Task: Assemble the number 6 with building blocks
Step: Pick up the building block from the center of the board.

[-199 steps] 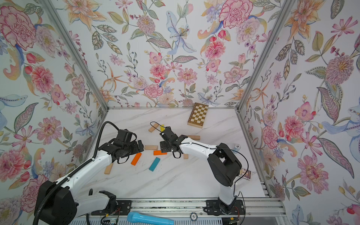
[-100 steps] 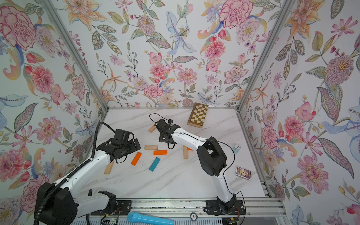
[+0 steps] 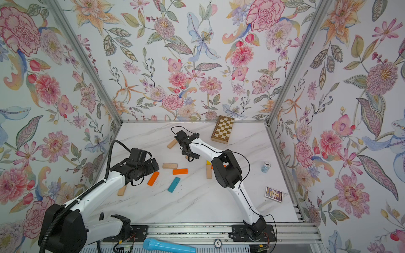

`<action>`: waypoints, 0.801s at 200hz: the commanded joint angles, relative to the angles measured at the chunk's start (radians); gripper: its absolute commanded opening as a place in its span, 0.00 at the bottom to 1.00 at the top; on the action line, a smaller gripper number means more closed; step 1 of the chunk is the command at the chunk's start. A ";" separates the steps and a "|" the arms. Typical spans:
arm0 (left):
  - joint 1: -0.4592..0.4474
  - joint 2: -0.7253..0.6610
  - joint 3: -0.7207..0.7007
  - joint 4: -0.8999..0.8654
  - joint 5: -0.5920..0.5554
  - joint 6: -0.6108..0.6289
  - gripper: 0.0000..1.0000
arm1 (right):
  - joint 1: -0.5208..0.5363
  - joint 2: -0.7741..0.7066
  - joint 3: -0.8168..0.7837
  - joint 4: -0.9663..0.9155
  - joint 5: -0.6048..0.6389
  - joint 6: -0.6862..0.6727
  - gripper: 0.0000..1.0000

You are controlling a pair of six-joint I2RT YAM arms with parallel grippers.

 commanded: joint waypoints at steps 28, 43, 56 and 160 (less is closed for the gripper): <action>-0.007 0.016 0.002 0.023 0.014 0.001 0.97 | -0.015 0.073 0.109 -0.038 -0.004 -0.010 0.64; -0.006 0.022 0.004 0.024 0.012 0.003 0.98 | -0.019 0.095 0.139 -0.043 -0.018 -0.013 0.64; -0.007 0.028 0.006 0.022 0.015 0.005 0.97 | -0.021 0.114 0.165 -0.058 -0.025 -0.008 0.64; -0.008 0.062 0.015 0.024 0.005 -0.012 0.97 | -0.021 0.173 0.189 -0.148 -0.084 0.033 0.44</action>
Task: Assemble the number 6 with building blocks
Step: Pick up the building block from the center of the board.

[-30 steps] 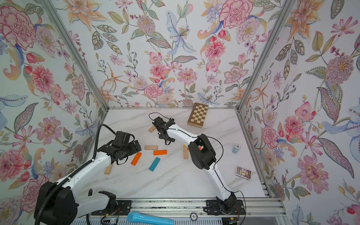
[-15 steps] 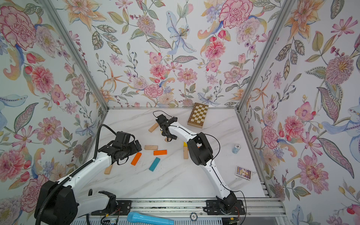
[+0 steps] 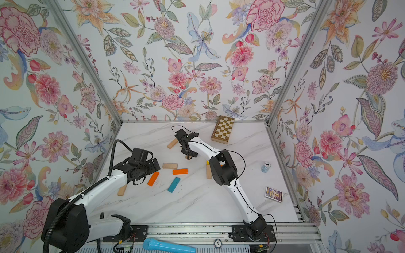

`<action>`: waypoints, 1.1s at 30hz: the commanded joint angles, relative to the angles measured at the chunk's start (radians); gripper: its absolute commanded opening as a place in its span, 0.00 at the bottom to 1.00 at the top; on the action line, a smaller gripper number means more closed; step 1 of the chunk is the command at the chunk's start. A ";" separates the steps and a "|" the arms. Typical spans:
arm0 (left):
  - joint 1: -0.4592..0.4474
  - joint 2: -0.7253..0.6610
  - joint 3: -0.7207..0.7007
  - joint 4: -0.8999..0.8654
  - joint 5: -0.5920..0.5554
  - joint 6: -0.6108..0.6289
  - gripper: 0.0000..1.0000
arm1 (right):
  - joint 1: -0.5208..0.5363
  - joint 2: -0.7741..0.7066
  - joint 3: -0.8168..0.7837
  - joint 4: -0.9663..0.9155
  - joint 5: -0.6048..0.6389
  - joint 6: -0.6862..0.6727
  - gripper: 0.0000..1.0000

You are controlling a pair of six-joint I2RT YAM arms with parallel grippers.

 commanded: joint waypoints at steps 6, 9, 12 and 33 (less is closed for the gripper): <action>-0.007 0.019 0.018 -0.002 0.000 -0.017 0.98 | 0.002 0.008 -0.004 -0.089 -0.047 0.009 0.31; -0.007 0.029 0.028 -0.001 0.001 -0.013 0.98 | 0.003 -0.027 0.014 -0.086 -0.037 -0.026 0.28; -0.007 0.041 0.039 0.000 0.013 -0.001 0.98 | 0.004 -0.067 0.049 -0.088 -0.019 -0.097 0.26; -0.057 0.157 0.061 0.144 0.165 0.079 0.99 | -0.081 -0.875 -0.801 0.097 -0.077 -0.391 0.26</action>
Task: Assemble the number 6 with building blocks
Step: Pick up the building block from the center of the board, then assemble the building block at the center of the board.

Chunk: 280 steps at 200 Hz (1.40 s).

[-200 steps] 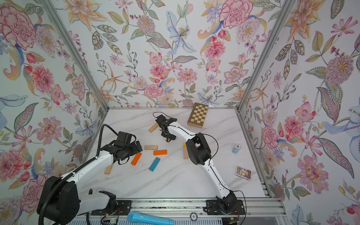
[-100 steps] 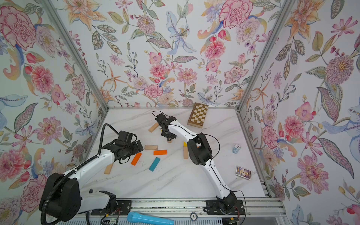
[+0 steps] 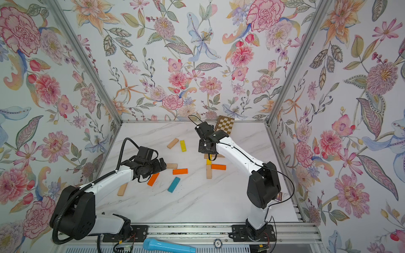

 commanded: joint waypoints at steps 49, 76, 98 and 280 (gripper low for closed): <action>-0.080 0.068 0.105 0.049 0.005 0.111 0.99 | -0.023 -0.423 -0.533 0.099 -0.017 -0.029 0.28; -0.119 0.086 0.144 0.052 -0.010 0.147 0.99 | -0.032 -0.585 -0.683 0.115 0.001 -0.009 0.28; -0.141 0.110 0.172 0.063 -0.015 0.157 0.99 | -0.042 -0.690 -0.766 0.112 0.004 0.021 0.28; -0.168 0.141 0.303 0.037 -0.067 0.254 0.99 | -0.038 -0.609 -0.971 0.312 -0.064 0.081 0.28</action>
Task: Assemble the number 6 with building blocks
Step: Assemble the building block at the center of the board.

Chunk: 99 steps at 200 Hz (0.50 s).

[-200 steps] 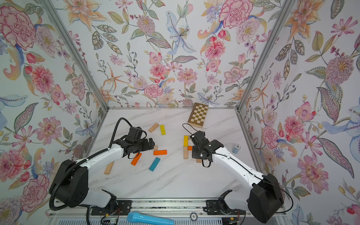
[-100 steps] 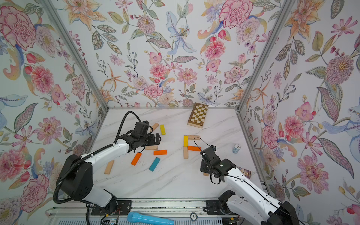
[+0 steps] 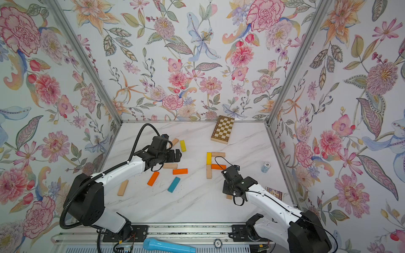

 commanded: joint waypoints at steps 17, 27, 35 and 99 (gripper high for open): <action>-0.007 -0.001 0.068 -0.049 -0.029 0.055 0.99 | 0.004 0.042 -0.025 0.133 -0.028 -0.020 0.28; -0.007 -0.002 0.073 -0.051 -0.025 0.061 0.99 | 0.006 0.060 -0.029 0.154 -0.025 -0.024 0.28; -0.007 -0.001 0.078 -0.055 -0.025 0.067 0.99 | 0.007 0.077 -0.028 0.164 -0.018 -0.026 0.28; -0.002 -0.011 0.098 -0.094 -0.027 0.113 0.99 | 0.012 0.221 0.012 0.189 -0.012 -0.105 0.28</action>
